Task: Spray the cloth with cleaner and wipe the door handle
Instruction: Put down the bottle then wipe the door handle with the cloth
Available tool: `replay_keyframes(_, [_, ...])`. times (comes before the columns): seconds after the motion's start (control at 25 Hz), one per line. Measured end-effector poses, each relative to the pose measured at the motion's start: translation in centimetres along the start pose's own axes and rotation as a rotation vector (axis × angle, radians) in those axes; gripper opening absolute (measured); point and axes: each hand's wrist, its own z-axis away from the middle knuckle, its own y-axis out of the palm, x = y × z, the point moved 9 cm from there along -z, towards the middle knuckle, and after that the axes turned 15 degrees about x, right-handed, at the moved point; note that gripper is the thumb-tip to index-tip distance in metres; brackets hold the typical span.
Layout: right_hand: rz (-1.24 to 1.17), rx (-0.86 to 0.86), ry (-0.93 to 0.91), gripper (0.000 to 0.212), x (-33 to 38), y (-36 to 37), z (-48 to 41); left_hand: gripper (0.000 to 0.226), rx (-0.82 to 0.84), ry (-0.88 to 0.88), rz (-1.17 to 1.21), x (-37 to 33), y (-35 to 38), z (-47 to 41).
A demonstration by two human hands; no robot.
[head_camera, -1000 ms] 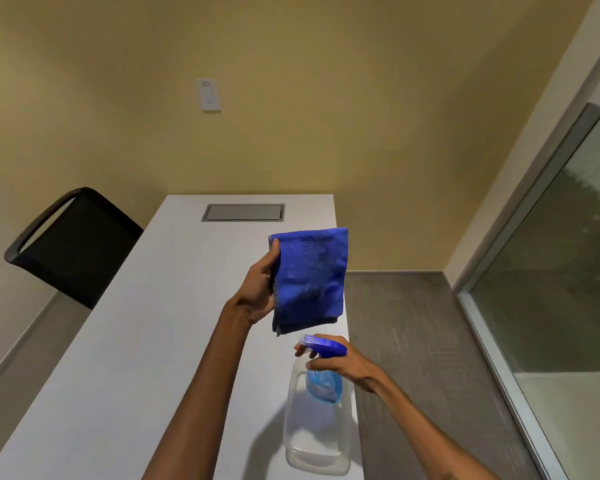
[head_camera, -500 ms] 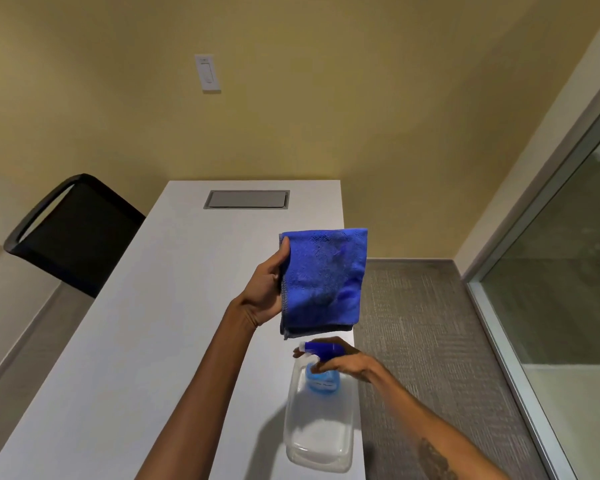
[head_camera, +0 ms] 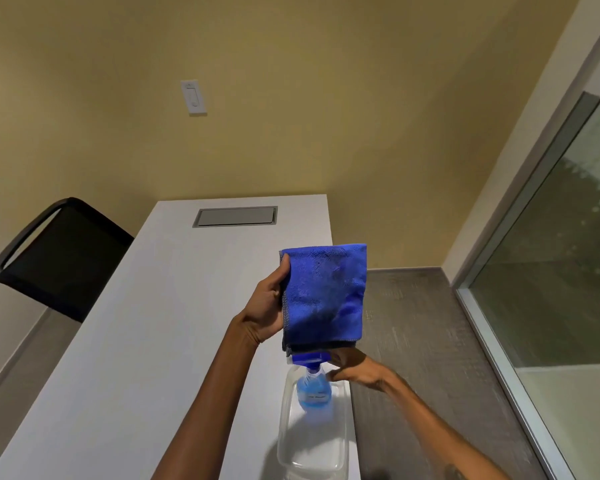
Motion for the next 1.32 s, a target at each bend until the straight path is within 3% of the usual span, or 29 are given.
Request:
replay_keyframes(0.08, [-0.077,-0.134,-0.035,0.057,0.8,-1.9,2.6,0.048,0.018,-0.004,-0.003,0.3,1.1,-0.3])
replay_keyframes(0.16, [-0.079,-0.302,-0.146,0.032,2.8,-4.3,6.2,0.048,0.072,-0.016,0.009,0.5,2.9,-0.7])
replay_keyframes(0.24, [-0.167,-0.425,-0.286,0.026,4.7,-6.2,10.2,0.048,0.127,-0.023,0.016,0.5,5.1,-1.3])
replay_keyframes(0.4, [-0.512,-0.611,-0.572,0.038,6.6,-9.5,18.5,0.048,0.301,-0.040,0.007,0.2,11.5,-3.0])
replay_keyframes(0.6, [-0.608,-0.635,-0.787,0.071,8.7,-8.9,27.5,0.059,0.611,-0.149,-0.005,1.8,21.6,-4.7])
replay_keyframes(0.92, [-0.781,-0.785,-0.988,0.068,2.5,-6.5,39.5,0.065,1.055,-0.523,0.120,12.0,36.7,-5.5])
replay_keyframes(1.12, [-0.829,-0.886,-1.260,0.065,-1.2,-4.7,47.4,0.074,1.226,-0.674,0.142,17.6,45.0,-4.4])
replay_keyframes(1.2, [-0.836,-1.012,-1.194,0.064,-2.8,-3.6,49.6,0.075,1.282,-0.719,0.165,19.0,47.7,-3.5])
replay_keyframes(1.32, [-0.806,-1.152,-1.242,0.065,-3.8,-1.1,53.7,0.078,1.358,-0.782,0.155,21.1,51.8,-1.9])
